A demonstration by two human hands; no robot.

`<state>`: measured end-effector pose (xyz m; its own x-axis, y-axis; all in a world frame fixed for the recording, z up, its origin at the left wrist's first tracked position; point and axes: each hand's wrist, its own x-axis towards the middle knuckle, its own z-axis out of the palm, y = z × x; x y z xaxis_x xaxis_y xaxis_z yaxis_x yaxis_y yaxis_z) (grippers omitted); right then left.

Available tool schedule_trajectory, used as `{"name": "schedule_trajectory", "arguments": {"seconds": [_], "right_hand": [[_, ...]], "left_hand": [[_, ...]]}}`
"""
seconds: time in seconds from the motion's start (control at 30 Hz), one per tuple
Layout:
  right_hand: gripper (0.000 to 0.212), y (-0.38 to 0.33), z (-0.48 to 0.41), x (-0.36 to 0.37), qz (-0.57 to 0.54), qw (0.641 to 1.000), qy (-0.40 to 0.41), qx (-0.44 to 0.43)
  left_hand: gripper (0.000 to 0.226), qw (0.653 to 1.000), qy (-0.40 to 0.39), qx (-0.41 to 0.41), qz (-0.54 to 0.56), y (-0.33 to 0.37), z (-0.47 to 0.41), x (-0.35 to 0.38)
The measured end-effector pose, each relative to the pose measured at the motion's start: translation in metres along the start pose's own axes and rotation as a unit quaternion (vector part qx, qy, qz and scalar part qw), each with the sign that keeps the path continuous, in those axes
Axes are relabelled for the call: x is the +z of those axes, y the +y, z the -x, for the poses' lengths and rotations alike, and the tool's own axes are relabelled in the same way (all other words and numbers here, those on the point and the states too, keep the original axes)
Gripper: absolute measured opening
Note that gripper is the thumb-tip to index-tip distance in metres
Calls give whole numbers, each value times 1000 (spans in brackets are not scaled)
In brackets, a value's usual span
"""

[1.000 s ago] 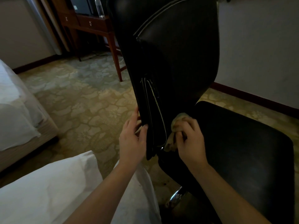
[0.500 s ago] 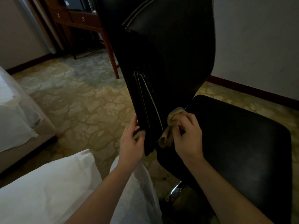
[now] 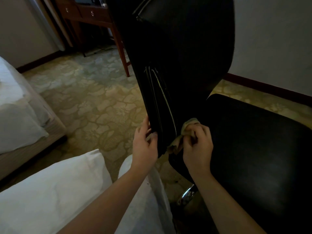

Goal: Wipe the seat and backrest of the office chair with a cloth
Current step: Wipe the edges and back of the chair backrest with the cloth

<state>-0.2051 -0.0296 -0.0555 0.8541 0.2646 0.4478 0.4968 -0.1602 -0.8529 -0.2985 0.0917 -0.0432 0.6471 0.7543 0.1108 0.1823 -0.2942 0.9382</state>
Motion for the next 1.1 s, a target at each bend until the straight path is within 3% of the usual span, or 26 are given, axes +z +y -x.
{"name": "schedule_trajectory", "arguments": {"seconds": [0.1,0.3,0.43,0.5,0.63,0.8,1.1], "right_hand": [[24,2,6,7,15,999,2,28],[25,17,30,36,10,984,0,178],[38,27,38,33,-21,977,-63,201],[42,27,36,16,4,983,-59,171],[26,3,14,-17,24,996,-23,82],[20,-49,-29,-37,6,998,-60,-22],[20,-116,-80,-42,102,957,-94,-257]], "left_hand": [[64,1000,1,-1,-3,1,4,2],[74,1000,-6,-16,-4,7,10,3],[73,1000,-23,-17,10,10,6,-6],[70,999,-38,-17,31,13,4,-12],[67,997,-54,-2,47,18,3,-20],[59,995,-27,36,86,45,8,-26],[60,981,-41,104,158,107,-10,-55]]}}
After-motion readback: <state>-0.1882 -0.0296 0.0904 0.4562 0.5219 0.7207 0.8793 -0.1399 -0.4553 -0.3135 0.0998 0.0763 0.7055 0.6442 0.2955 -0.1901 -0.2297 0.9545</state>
